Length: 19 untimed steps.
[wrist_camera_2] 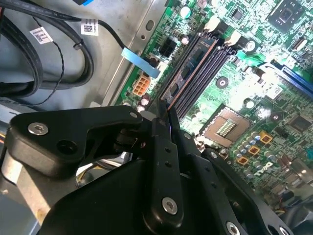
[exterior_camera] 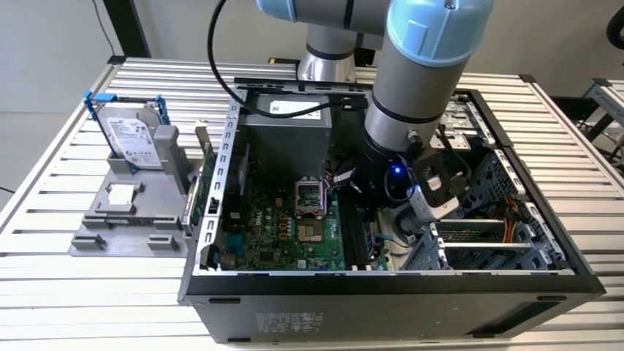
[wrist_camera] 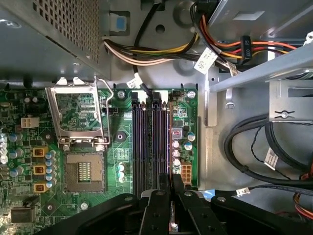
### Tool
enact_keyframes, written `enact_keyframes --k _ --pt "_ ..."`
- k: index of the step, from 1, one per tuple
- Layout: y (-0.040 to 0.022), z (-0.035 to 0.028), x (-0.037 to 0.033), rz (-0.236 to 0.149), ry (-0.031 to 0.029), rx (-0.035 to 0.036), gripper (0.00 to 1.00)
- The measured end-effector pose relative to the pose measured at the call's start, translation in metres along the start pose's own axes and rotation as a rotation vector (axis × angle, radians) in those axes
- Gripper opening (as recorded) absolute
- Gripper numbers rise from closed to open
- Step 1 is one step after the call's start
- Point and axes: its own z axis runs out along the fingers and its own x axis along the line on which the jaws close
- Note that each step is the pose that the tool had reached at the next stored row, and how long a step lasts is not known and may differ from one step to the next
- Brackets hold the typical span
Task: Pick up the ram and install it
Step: 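Insert the ram into the slot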
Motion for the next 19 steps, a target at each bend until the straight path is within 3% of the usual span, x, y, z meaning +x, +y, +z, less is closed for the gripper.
enact_keyframes --k 11,19 --pt "-0.0002 0.0078 0.0009 -0.002 0.0 0.0011 0.0" --pt "-0.0005 0.0083 0.0011 -0.002 0.0 0.0019 0.0"
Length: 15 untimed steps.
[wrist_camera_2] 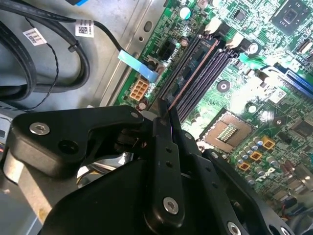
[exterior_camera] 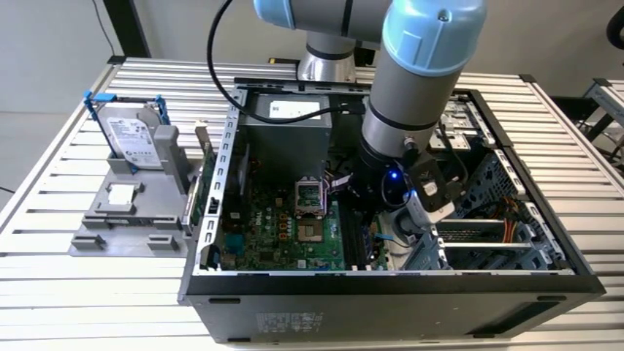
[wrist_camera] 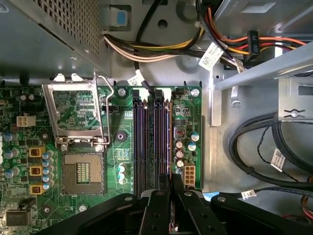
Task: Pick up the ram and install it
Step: 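Insert the ram into the slot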
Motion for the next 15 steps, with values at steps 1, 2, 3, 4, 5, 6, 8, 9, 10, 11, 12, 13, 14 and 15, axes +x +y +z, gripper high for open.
enact_keyframes --k 1,2,3,4,5,6,8,9,10,11,12,13,14,15 --pt "-0.0002 0.0001 0.0 0.0 0.0 0.0001 0.0" --pt "-0.0003 0.0001 0.0001 0.0 0.0002 0.0004 0.0" --pt "-0.0003 0.0001 0.0001 0.0 0.0007 0.0009 0.0" --pt "-0.0004 0.0001 0.0002 0.0 0.0013 0.0012 0.0" --pt "-0.0004 0.0003 0.0002 0.0 0.0017 0.0015 0.0" --pt "-0.0004 0.0003 0.0003 0.0 0.0019 0.0016 0.0" --pt "-0.0003 0.0011 0.0003 0.0 0.002 0.0014 0.0" --pt "-0.0003 0.002 0.0004 0.0 0.0021 0.0014 0.0" --pt "-0.0004 0.0028 0.0005 0.0 0.0024 0.0017 0.0" --pt "-0.0004 0.0038 0.0005 0.0 0.0024 0.0018 0.0" --pt "-0.0004 0.0041 0.0005 0.0 0.0025 0.0019 0.0" --pt "-0.0004 0.0041 0.0005 0.0 0.0025 0.0021 0.0" --pt "-0.0005 0.0041 0.0005 0.0 0.0026 0.0022 0.0" --pt "-0.0005 0.0041 0.0005 0.0 0.0025 0.0022 0.0"
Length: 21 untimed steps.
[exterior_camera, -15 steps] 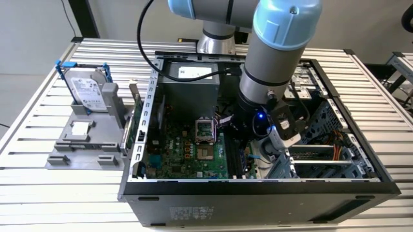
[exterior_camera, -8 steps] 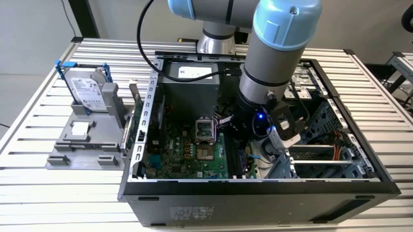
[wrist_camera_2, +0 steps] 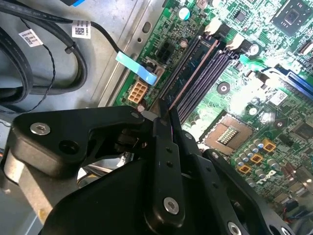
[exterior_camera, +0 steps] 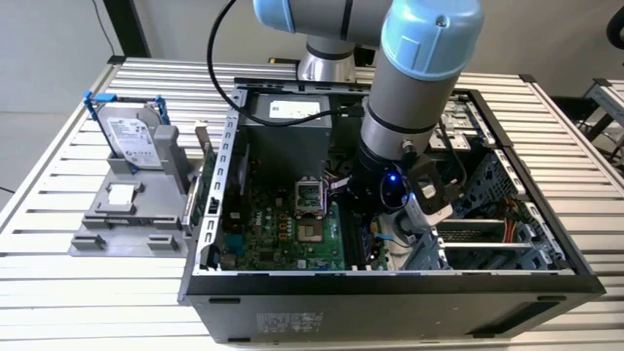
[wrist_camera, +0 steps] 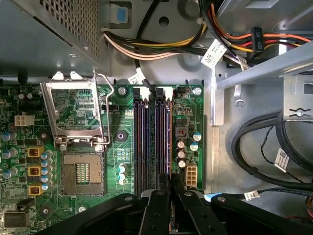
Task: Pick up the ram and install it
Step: 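Insert the ram into the slot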
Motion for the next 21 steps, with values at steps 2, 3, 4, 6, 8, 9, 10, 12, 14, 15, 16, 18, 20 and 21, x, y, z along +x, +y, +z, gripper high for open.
enact_keyframes --k 2,3,4,6,8,9,10,12,14,15,16,18,20,21 --pt "0.0 0.0001 0.0 0.0 0.0 -0.0001 0.0" --pt "0.0 0.0001 0.0 0.0 0.0 -0.0002 0.0" --pt "0.0 0.0001 0.0 0.0 0.0 -0.0002 0.0" --pt "0.0 0.0003 0.0 0.0 -0.0001 -0.0002 0.0" --pt "0.0 0.0019 0.0 0.0 -0.0001 -0.0004 0.0" --pt "0.0 0.0034 0.0 0.0 -0.0001 -0.0003 0.0" --pt "0.0 0.0048 0.0001 0.0 0.0 -0.0003 0.0" --pt "0.0 0.0058 0.0001 0.0 0.0 -0.0002 0.0" --pt "-0.0001 0.0061 0.0001 0.0 0.0 0.0 0.0" --pt "0.0 0.0063 0.0001 0.0 0.0 -0.0001 0.0" --pt "-0.0001 0.0064 0.0001 0.0 0.0 -0.0002 0.0" --pt "-0.0001 0.0067 0.0001 0.0 0.0 0.0 0.0" --pt "-0.0002 0.0071 0.0002 0.0 0.0 0.0003 1.0" --pt "-0.0001 0.0073 0.0002 0.0 -0.0001 -0.0001 1.0"
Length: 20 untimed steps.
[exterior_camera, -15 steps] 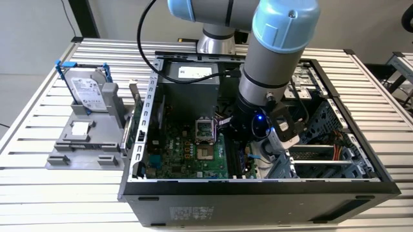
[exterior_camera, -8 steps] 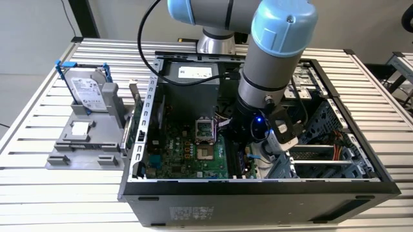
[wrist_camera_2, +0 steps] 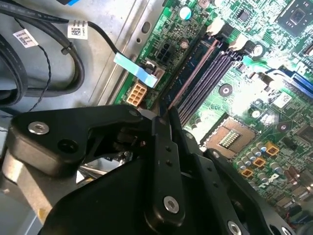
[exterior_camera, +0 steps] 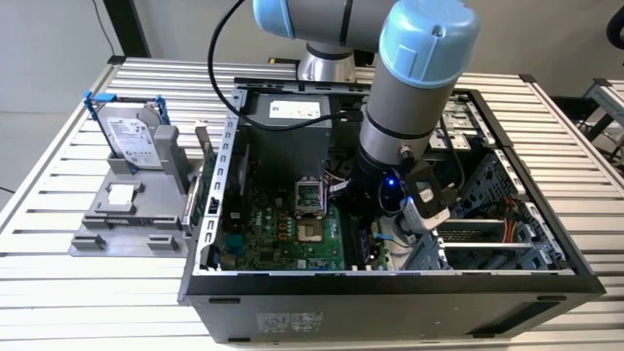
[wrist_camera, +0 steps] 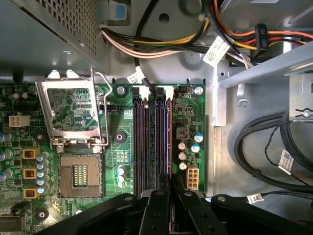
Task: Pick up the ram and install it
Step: 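Insert the ram into the slot, then press down the ram until it locks into place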
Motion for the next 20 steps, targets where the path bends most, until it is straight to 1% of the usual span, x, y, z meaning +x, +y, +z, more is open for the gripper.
enact_keyframes --k 4,5,8,12,14,16,20 --pt "0.0001 0.0003 0.0 0.0 0.0001 0.0001 1.0" --pt "0.0001 -0.0011 -0.0001 0.0 0.0 -0.0001 1.0" --pt "0.0001 -0.0129 -0.0003 0.002 0.0003 0.0001 1.0" --pt "0.0003 -0.0314 -0.0006 0.002 0.0005 0.0002 1.0" --pt "0.0005 -0.0392 -0.0008 0.002 0.0009 0.0 1.0" --pt "0.0005 -0.043 -0.0009 0.002 0.0011 0.0001 1.0" --pt "0.0005 -0.0432 -0.0009 0.002 0.0014 0.0001 1.0"
